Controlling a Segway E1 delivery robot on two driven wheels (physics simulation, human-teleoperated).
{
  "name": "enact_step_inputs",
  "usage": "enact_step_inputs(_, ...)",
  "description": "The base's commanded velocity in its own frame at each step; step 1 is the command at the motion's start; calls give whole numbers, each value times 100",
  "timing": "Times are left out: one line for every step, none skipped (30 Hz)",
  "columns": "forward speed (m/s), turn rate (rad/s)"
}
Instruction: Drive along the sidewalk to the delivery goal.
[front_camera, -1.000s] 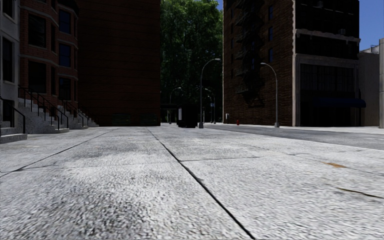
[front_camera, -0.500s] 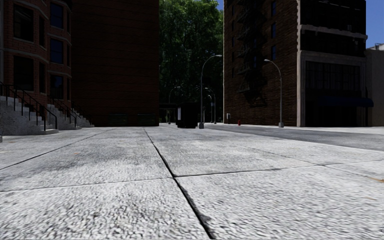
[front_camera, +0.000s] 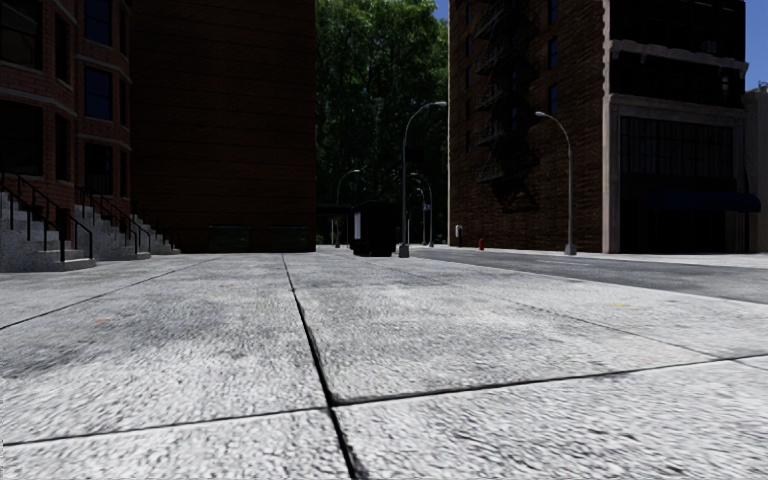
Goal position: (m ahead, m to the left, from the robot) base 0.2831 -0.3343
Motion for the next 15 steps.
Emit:
enact_step_inputs(105,0)
enact_step_inputs(99,0)
enact_step_inputs(95,0)
enact_step_inputs(95,0)
enact_step_inputs(88,0)
enact_step_inputs(84,0)
enact_step_inputs(82,0)
enact_step_inputs(82,0)
enact_step_inputs(79,0)
enact_step_inputs(70,0)
enact_step_inputs(51,0)
enact_step_inputs(51,0)
enact_step_inputs(20,0)
enact_step_inputs(0,0)
enact_step_inputs(0,0)
